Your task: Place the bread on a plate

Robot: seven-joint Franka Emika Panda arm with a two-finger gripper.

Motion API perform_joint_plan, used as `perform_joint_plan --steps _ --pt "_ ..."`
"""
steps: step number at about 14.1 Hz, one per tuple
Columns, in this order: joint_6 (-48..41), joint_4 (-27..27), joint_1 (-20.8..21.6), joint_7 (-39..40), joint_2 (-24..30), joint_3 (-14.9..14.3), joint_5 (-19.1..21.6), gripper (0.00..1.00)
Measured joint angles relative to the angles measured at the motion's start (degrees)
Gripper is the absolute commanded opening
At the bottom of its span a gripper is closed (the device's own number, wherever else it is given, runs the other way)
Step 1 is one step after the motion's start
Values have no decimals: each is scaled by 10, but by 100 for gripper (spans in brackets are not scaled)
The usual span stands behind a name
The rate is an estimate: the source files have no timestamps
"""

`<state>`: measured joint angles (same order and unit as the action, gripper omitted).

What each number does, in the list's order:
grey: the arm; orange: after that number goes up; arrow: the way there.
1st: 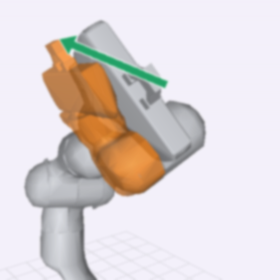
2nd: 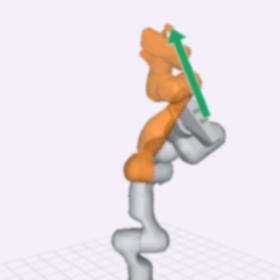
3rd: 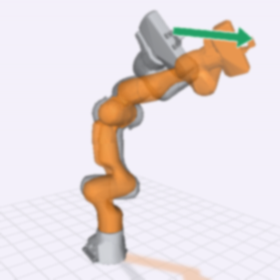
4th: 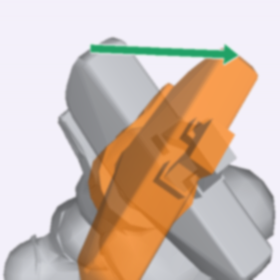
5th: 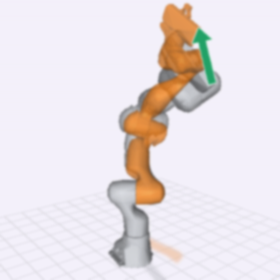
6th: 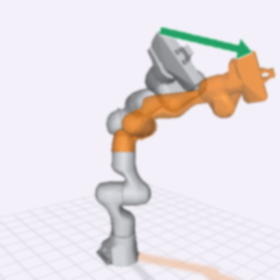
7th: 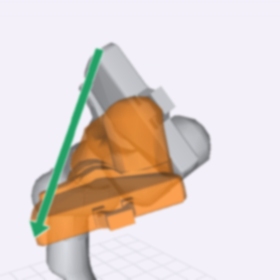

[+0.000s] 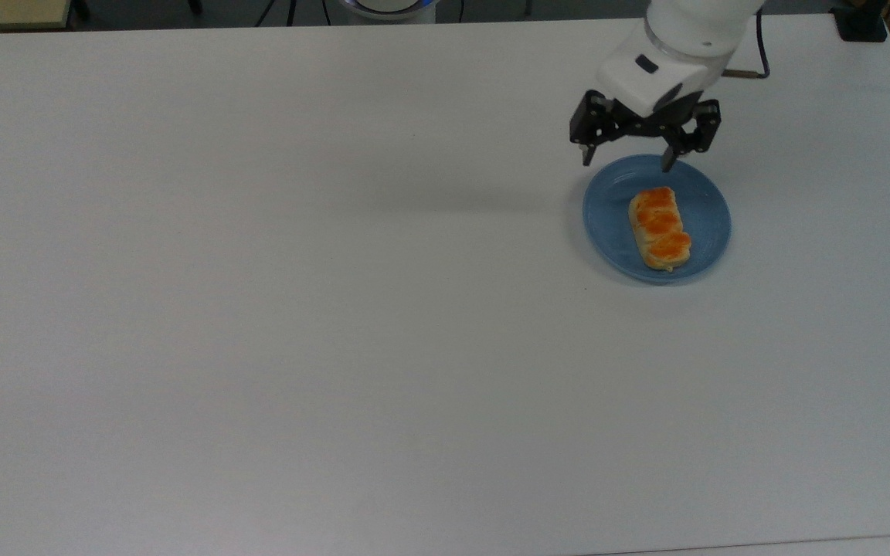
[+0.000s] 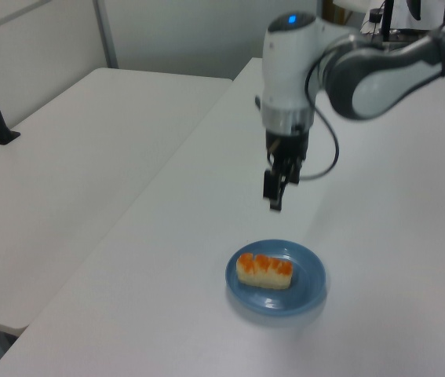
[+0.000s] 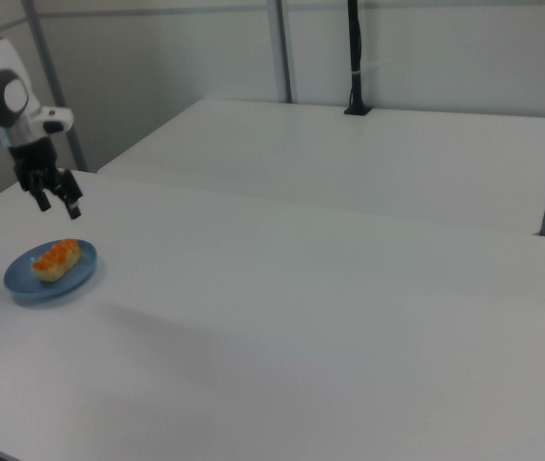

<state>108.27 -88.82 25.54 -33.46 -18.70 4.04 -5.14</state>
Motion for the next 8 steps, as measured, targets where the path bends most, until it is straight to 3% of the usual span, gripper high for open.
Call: perform_joint_plan --steps 5,8 --pt "-136 4 -111 181 102 -3 12 100" --pt "-161 3 -172 272 134 -5 19 100"
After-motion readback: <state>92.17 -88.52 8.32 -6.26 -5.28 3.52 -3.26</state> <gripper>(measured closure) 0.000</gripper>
